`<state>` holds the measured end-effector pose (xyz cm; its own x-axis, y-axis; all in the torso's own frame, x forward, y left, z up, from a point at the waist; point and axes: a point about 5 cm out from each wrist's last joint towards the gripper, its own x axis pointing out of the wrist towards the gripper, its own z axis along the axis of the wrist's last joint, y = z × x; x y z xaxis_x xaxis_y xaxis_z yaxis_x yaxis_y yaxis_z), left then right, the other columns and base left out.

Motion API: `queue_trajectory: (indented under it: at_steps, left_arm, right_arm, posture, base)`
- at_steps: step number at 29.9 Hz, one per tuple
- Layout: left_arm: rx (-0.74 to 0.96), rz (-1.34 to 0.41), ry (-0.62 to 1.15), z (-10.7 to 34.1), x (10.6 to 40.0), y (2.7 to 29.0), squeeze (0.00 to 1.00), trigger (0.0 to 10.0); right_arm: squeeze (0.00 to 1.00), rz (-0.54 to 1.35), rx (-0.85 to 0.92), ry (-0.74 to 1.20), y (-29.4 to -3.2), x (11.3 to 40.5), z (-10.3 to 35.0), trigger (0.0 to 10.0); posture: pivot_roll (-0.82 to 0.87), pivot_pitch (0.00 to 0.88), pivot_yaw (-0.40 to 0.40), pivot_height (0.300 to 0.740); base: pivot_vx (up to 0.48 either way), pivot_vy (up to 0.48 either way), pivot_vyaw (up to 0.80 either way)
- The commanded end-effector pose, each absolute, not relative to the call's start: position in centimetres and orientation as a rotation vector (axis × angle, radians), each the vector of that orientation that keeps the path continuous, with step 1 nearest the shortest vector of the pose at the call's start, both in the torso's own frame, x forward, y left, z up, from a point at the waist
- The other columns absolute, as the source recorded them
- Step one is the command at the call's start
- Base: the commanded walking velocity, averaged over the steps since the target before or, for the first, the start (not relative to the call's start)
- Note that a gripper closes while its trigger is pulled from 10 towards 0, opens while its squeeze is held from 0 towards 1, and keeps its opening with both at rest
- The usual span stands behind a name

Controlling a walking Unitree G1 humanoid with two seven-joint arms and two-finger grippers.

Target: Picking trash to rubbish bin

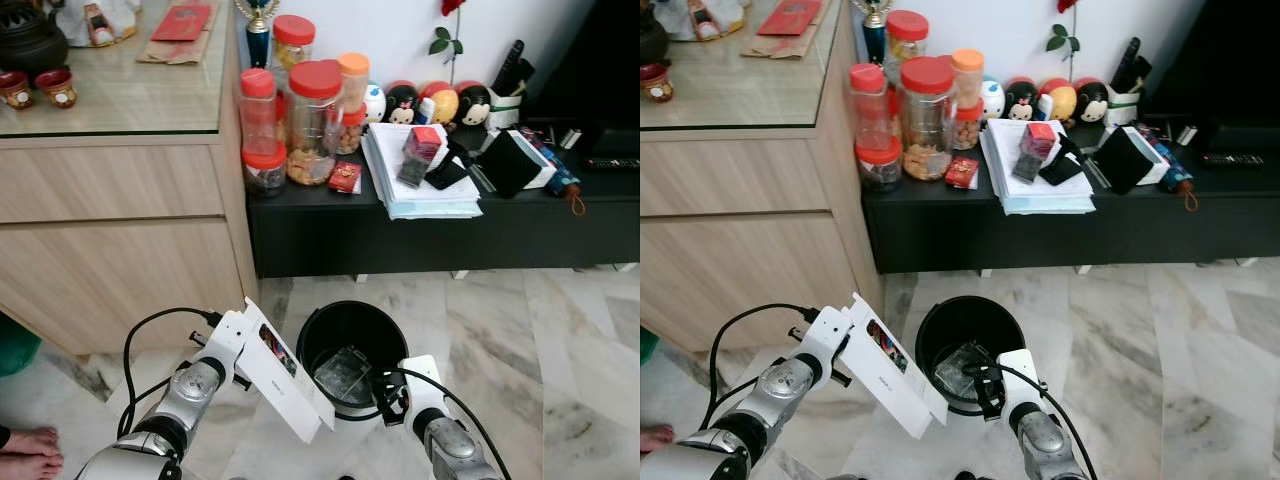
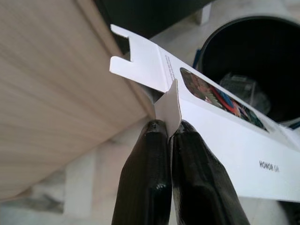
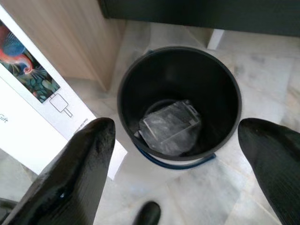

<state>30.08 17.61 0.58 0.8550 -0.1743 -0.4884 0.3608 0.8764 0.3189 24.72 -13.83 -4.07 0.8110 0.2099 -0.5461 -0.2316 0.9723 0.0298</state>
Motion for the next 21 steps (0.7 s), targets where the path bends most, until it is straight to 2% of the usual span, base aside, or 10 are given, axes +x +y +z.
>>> queue_trajectory:
  at_steps: [1, 4, 15, 21]
  left_arm:
    - [0.398, -0.294, 0.463, 0.69, 30.29, 17.11, 0.0, 10.0]
    - [0.394, -0.296, 0.462, 0.69, 30.28, 17.08, 0.0, 10.0]
    - [0.405, -0.308, 0.46, 0.71, 30.3, 17.02, 0.0, 10.0]
    - [0.555, -0.38, 0.409, 1.28, 30.78, 16.16, 0.0, 10.0]
  right_arm:
    - [0.0, 0.208, -0.031, 0.6, -14.71, 24.12, -4.5, 10.0]
    - [0.0, 0.212, -0.036, 0.595, -14.67, 24.15, -4.46, 10.0]
    - [0.0, 0.215, -0.034, 0.596, -14.55, 24.09, -4.5, 10.0]
    - [0.0, 0.215, -0.039, 0.588, -14.62, 24.24, -4.37, 10.0]
  posture:
    - [0.16, 0.162, -0.082, 0.74]
    - [0.16, 0.161, -0.081, 0.74]
    - [0.16, 0.165, -0.08, 0.74]
    - [0.16, 0.168, -0.08, 0.74]
  base:
    - [0.281, 0.0, 0.0]
    - [0.272, 0.0, 0.0]
    - [0.0, 0.0, 0.0]
    - [0.0, 0.0, 0.0]
